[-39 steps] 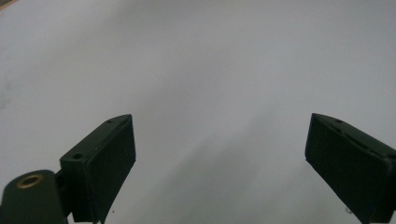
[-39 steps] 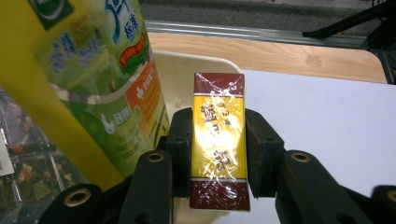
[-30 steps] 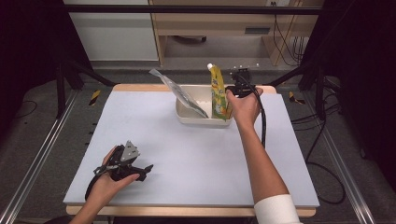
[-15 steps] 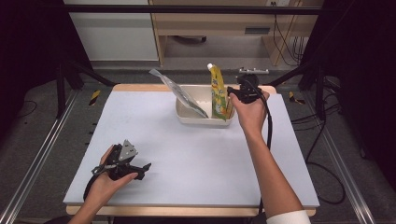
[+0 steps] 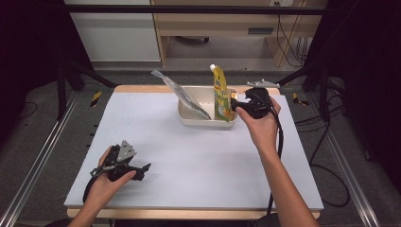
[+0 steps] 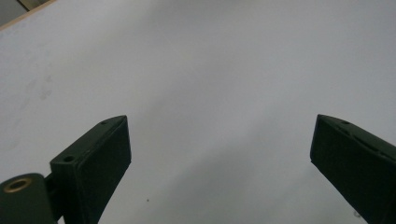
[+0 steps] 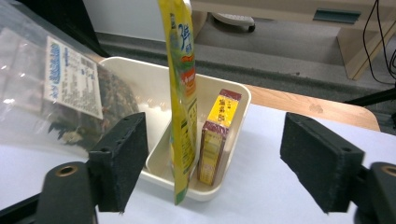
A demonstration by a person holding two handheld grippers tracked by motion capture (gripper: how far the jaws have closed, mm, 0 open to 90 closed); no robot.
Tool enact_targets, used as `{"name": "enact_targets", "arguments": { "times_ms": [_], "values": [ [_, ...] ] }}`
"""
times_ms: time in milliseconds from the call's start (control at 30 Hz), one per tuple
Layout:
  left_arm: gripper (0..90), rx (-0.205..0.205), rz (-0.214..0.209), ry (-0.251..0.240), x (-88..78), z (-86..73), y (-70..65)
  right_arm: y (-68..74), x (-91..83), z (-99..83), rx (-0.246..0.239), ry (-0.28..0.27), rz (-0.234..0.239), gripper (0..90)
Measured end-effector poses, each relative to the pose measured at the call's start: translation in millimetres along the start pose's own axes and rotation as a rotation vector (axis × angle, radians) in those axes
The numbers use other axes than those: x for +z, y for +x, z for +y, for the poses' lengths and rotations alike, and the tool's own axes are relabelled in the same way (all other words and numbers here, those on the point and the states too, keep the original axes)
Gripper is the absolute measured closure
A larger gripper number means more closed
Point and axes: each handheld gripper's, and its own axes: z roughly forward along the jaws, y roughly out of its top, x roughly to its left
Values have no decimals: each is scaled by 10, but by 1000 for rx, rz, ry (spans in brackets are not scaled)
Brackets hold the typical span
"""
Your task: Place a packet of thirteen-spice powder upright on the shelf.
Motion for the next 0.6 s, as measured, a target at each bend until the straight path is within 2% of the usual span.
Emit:
{"name": "enact_targets", "arguments": {
  "times_ms": [133,600],
  "values": [
    [48,-13,9,-7,-2,-7,15,9,-122,-80,-25,-10,18,172],
    [48,-28,25,-13,-20,-19,63,58,-407,-392,-84,-16,43,126]
  ]
}}
